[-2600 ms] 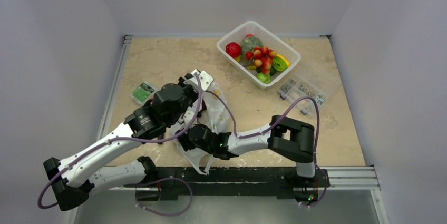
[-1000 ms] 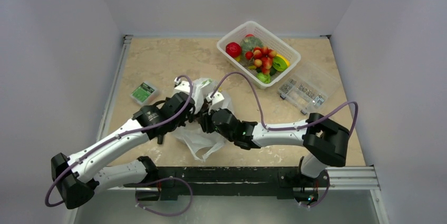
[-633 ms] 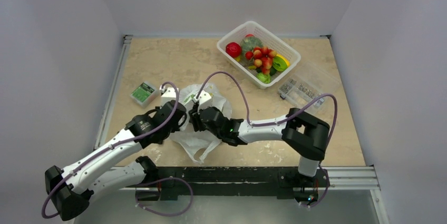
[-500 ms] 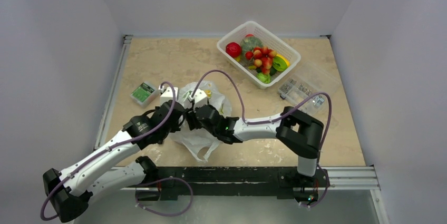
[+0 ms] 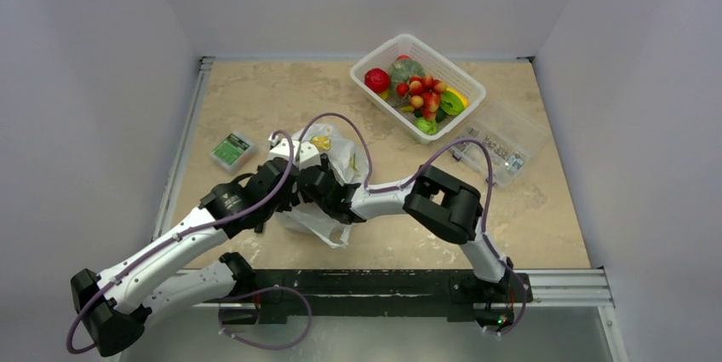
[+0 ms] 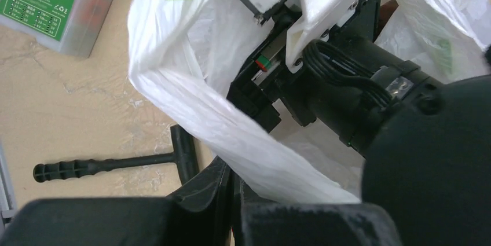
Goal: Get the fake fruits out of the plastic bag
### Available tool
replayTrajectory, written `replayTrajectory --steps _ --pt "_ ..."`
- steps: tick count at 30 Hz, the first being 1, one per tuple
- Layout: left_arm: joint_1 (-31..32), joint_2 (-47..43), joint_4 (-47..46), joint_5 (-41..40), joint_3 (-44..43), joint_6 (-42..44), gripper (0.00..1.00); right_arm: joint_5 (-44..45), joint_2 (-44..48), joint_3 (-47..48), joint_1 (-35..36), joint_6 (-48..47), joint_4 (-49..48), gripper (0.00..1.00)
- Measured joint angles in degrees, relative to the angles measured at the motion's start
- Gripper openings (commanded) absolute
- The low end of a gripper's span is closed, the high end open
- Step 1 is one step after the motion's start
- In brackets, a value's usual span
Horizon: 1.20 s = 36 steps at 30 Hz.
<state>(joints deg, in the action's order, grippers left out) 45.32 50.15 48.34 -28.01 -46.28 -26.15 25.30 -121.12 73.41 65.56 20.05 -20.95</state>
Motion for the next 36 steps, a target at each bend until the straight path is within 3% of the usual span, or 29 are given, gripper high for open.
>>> replayTrajectory --steps 5,13,17,25,31,36 --pt "-0.48 -0.44 -0.13 0.13 0.0 0.46 0.0 2.56 -2.34 0.81 0.04 0.28 0.02 0.48" --pt "-1.44 -1.55 -0.39 -0.02 0.02 0.46 0.0 3.37 -1.33 0.02 0.0 0.26 -0.42 0.17" --pt "-1.44 -0.87 -0.46 -0.7 -0.15 1.4 0.0 1.84 3.37 -4.83 0.0 -0.02 -0.68 0.02" --pt "-1.44 3.39 -0.02 -1.84 -5.53 6.45 0.0 -0.63 16.06 -12.63 0.0 -0.13 -2.16 0.0" --pt "-1.77 0.24 -3.02 -1.51 -1.38 7.74 0.0 -2.93 22.27 -15.13 0.0 0.7 -3.08 0.0" --pt "-1.81 2.67 -2.71 -2.1 -1.6 7.67 0.0 -4.0 25.7 -15.39 0.0 0.96 -2.54 0.0"
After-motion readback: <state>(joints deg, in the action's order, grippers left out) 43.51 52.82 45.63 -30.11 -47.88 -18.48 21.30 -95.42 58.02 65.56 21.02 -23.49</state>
